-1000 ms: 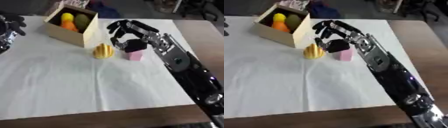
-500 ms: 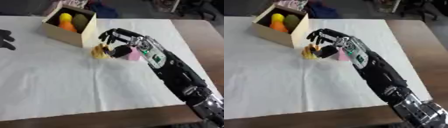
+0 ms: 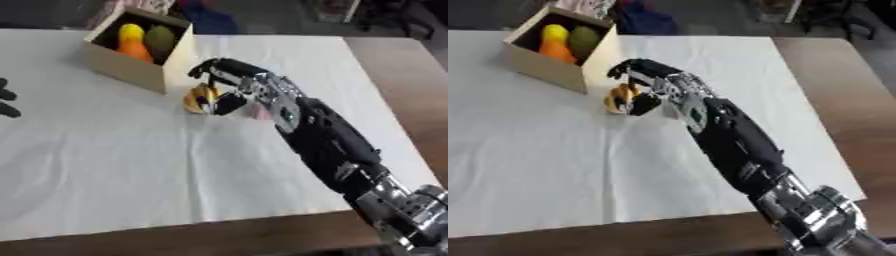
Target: Pick up objects on the table and place them in the box.
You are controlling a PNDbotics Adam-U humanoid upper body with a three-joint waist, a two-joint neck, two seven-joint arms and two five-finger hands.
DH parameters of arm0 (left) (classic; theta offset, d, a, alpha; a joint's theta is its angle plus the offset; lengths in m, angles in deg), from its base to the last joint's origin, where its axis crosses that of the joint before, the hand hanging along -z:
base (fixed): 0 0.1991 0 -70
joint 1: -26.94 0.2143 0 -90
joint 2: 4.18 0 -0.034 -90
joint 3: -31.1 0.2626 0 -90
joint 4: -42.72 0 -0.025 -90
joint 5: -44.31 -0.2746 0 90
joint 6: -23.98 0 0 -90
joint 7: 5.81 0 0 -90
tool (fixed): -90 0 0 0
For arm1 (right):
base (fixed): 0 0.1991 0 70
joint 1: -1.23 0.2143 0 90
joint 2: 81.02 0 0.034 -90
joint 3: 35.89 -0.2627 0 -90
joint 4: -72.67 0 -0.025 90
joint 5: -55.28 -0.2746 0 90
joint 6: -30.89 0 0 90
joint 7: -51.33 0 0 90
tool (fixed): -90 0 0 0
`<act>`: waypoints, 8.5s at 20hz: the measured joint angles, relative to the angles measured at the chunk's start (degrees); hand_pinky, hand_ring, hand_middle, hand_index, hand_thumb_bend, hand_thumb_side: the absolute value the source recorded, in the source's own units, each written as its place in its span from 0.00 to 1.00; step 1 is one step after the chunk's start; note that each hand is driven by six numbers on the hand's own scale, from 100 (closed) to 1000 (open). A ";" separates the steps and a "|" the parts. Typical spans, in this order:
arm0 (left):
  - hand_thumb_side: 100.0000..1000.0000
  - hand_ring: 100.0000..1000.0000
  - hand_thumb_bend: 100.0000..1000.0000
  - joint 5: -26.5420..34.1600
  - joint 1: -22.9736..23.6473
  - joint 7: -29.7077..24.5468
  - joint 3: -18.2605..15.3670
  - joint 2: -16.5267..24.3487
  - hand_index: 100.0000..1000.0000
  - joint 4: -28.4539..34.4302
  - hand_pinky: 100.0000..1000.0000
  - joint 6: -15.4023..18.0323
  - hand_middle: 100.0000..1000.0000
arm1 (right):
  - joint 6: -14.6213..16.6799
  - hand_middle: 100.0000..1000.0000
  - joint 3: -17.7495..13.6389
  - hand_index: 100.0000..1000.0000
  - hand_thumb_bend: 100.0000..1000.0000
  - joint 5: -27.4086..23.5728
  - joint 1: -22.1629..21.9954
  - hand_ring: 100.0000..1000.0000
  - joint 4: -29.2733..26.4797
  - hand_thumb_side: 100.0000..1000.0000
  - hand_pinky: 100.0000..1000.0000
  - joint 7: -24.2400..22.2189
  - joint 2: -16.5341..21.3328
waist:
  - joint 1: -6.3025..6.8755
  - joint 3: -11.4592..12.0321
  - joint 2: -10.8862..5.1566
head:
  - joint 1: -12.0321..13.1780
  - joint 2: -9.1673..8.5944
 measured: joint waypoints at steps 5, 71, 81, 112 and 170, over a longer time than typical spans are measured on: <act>0.69 0.53 0.00 -0.02 0.29 -0.16 -0.01 -0.53 0.75 0.10 0.70 -0.20 0.57 | 0.49 0.80 -0.86 0.89 0.09 5.75 0.33 0.77 2.10 0.17 0.77 0.75 -0.33 | 0.00 0.19 0.11 | -0.08 -0.26; 0.69 0.52 0.00 0.89 -0.37 -3.29 0.35 -4.11 0.75 1.79 0.73 -1.08 0.56 | 0.33 0.90 -0.45 0.97 0.24 -12.86 0.18 0.83 -19.21 0.37 0.81 -17.11 16.57 | -1.20 3.30 2.01 | -2.69 -3.33; 0.69 0.52 0.00 0.53 -0.01 -3.43 0.03 -4.10 0.76 1.79 0.73 -1.08 0.56 | -2.05 0.92 -0.63 0.99 0.28 -12.85 -7.97 0.86 -21.84 0.41 0.83 -23.89 21.43 | -1.20 2.94 2.01 | -2.33 -3.32; 0.69 0.52 0.00 0.39 0.09 -4.26 -0.31 -4.09 0.76 1.79 0.73 -0.93 0.57 | -0.58 0.37 -4.21 0.52 0.10 -3.63 -5.03 0.55 -18.52 0.00 0.69 -10.23 20.38 | -1.20 3.24 2.00 | -1.86 -3.34; 0.70 0.52 0.00 -0.02 0.28 -3.72 -0.02 -4.90 0.74 1.45 0.73 -1.07 0.56 | -14.77 0.61 -8.51 0.75 0.00 -38.71 -25.73 0.55 -45.27 0.30 0.63 22.92 4.37 | -1.57 1.88 3.01 | 0.41 -2.73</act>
